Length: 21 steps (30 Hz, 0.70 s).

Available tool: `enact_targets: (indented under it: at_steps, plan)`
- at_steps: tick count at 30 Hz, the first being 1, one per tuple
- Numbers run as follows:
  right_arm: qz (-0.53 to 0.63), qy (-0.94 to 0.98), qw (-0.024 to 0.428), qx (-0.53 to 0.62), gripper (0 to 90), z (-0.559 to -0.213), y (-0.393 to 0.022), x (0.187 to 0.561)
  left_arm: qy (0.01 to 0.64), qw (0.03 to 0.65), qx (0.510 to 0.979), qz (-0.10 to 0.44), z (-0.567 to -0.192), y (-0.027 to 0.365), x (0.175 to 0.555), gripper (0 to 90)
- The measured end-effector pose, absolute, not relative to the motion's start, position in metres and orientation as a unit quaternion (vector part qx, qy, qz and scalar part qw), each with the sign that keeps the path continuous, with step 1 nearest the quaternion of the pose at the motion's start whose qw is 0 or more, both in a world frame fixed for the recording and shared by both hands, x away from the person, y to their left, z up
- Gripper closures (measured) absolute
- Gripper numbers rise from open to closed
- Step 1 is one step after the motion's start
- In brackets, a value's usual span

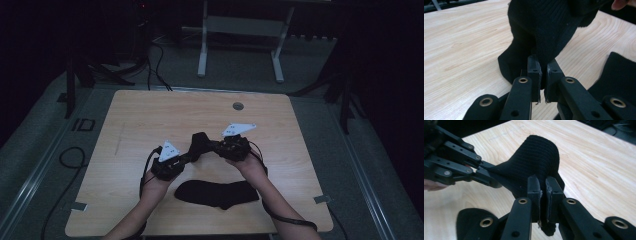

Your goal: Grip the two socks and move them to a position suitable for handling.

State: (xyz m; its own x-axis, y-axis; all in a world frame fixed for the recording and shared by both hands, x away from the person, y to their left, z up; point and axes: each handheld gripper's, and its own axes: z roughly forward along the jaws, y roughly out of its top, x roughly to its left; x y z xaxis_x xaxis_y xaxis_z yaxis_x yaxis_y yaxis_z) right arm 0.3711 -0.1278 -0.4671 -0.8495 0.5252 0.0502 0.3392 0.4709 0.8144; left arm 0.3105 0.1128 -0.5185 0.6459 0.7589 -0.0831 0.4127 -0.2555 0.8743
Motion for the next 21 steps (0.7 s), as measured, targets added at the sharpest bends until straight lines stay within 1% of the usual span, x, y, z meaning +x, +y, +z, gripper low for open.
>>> enact_targets:
  at_steps: [2,3,4,6,8,9,10,12,13,14,18,20,21]
  plan:
    - [0.445,0.853,0.099,0.255,83.8,-0.468,-0.129,0.372,0.373,0.479,0.774,0.177,-0.519,0.112,0.310,83.8]
    - [0.445,0.853,0.096,0.254,83.7,-0.469,-0.130,0.372,0.373,0.479,0.776,0.175,-0.520,0.111,0.310,81.6]
    - [0.445,0.853,0.094,0.257,83.8,-0.469,-0.131,0.372,0.372,0.477,0.778,0.166,-0.521,0.110,0.312,77.4]
    - [0.440,0.855,0.098,0.257,83.8,-0.469,-0.133,0.372,0.386,0.459,0.784,0.158,-0.527,0.107,0.317,62.6]
    - [0.433,0.857,0.100,0.261,83.8,-0.470,-0.135,0.372,0.396,0.446,0.789,0.151,-0.535,0.106,0.323,54.3]
    - [0.431,0.857,0.101,0.263,83.8,-0.471,-0.137,0.373,0.398,0.437,0.791,0.158,-0.538,0.105,0.326,52.4]
    - [0.429,0.857,0.101,0.266,83.8,-0.472,-0.139,0.373,0.400,0.433,0.793,0.156,-0.541,0.106,0.328,52.6]
    - [0.426,0.857,0.102,0.272,83.8,-0.475,-0.143,0.375,0.402,0.426,0.795,0.160,-0.544,0.106,0.332,56.6]
    - [0.425,0.857,0.102,0.274,83.7,-0.476,-0.146,0.375,0.403,0.420,0.797,0.164,-0.545,0.106,0.334,57.2]
    - [0.424,0.857,0.100,0.276,83.7,-0.477,-0.148,0.376,0.405,0.418,0.796,0.165,-0.545,0.107,0.337,60.2]
    - [0.413,0.857,0.112,0.286,83.7,-0.481,-0.157,0.377,0.416,0.404,0.796,0.175,-0.547,0.107,0.345,60.3]
    - [0.412,0.856,0.115,0.290,83.7,-0.483,-0.160,0.377,0.415,0.403,0.797,0.174,-0.547,0.108,0.345,65.5]
    - [0.412,0.853,0.115,0.298,83.7,-0.484,-0.163,0.378,0.417,0.404,0.796,0.173,-0.548,0.109,0.345,65.5]
